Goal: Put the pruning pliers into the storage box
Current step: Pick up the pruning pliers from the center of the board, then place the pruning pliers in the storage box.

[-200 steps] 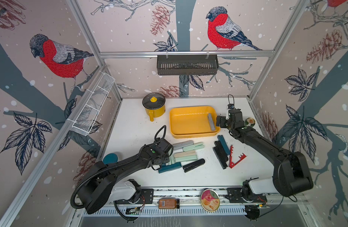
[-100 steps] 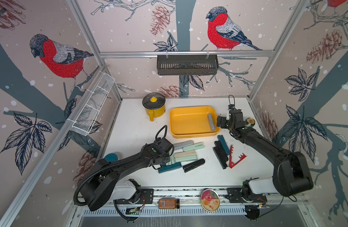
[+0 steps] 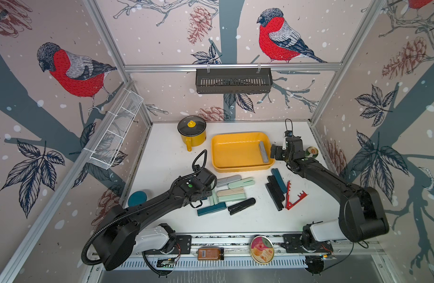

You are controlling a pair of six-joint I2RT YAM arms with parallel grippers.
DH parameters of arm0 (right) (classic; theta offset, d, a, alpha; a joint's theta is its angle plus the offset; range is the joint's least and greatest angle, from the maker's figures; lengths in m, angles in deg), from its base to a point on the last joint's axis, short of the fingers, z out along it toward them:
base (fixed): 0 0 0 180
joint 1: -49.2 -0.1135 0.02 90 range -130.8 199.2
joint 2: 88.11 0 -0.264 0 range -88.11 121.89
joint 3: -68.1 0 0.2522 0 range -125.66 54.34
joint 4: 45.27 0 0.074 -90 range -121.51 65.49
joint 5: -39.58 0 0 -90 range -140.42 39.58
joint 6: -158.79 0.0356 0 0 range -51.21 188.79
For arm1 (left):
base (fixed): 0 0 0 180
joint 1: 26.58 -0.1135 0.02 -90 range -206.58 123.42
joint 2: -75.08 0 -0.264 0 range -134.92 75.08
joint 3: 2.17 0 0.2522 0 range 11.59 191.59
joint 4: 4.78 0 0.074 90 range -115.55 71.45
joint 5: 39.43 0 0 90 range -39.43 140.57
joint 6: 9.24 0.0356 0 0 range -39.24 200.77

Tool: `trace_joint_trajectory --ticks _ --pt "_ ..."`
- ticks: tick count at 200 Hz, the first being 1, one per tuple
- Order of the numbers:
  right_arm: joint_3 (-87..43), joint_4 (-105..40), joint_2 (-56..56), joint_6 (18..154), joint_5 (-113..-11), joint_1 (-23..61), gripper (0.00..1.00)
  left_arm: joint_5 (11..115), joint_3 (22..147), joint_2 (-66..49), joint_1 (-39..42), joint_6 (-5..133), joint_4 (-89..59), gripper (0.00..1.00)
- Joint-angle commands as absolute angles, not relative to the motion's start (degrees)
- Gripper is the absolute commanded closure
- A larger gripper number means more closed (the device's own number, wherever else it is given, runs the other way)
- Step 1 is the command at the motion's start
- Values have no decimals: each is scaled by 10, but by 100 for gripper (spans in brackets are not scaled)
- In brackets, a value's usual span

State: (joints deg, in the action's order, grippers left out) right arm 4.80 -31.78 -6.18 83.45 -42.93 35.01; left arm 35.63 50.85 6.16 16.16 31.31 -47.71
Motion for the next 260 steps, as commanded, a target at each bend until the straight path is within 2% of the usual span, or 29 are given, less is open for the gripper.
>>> trace_joint_trajectory --ticks 1,99,145,198,260 --pt "49 -337 -66 828 -434 350 4 322 516 74 162 319 -492 89" --pt "66 -348 -82 827 -443 351 3 265 599 66 161 355 -489 90" --pt "72 -353 -86 821 -449 351 3 245 614 56 160 424 -385 89" --pt "70 -350 -84 828 -450 353 3 245 692 -41 152 481 -368 89" --pt "76 -342 -94 830 -445 354 3 323 778 -148 112 526 -328 89"
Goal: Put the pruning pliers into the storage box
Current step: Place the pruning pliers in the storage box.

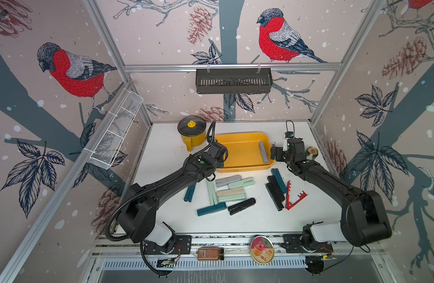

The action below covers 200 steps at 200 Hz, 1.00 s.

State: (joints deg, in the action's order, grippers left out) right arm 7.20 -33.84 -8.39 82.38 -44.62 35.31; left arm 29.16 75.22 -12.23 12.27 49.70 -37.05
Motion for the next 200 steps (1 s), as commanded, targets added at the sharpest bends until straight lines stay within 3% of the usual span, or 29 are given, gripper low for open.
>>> trace_joint_trajectory --ticks 1,99,200 --pt "77 -342 -94 830 -445 354 3 325 780 -150 111 527 -328 89" --pt "94 -328 -121 831 -424 361 3 387 944 -341 87 525 -409 90" --pt "113 -326 -141 832 -432 379 2 355 987 -408 81 494 -456 90"
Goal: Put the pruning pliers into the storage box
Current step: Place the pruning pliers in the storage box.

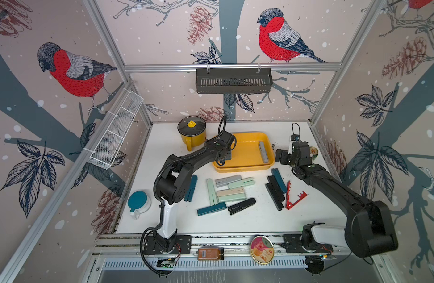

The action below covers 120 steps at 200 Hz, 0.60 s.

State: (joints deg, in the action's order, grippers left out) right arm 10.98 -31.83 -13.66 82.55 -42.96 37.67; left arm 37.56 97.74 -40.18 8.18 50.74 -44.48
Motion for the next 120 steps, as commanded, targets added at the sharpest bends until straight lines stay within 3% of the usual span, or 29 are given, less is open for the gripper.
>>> trace_joint_trajectory --ticks 1,120 --pt "113 -326 -141 833 -432 379 2 355 988 -409 81 493 -457 90" --pt "137 -341 -150 828 -463 418 2 330 1033 -471 81 468 -510 89"
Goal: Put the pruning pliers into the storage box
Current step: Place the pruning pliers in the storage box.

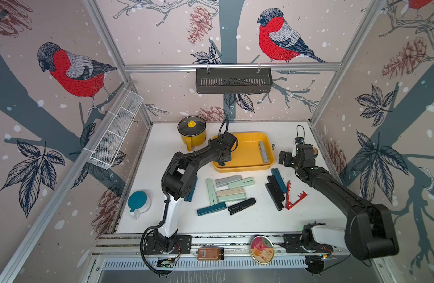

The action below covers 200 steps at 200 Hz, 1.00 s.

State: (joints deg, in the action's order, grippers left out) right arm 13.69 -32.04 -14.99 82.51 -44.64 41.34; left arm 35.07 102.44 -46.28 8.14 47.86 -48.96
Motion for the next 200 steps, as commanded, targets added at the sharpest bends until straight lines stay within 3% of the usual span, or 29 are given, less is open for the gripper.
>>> trace_joint_trajectory --ticks 1,45,134,200 --pt "137 -341 -150 828 -463 419 2 330 1033 -471 81 468 -510 89" --pt "138 -342 -150 828 -469 427 2 321 1049 -486 80 466 -531 84" --pt "139 -334 -153 832 -473 428 2 314 1054 -484 80 469 -532 59" --pt "142 -336 -160 824 -485 429 2 317 1056 -457 81 461 -524 51"
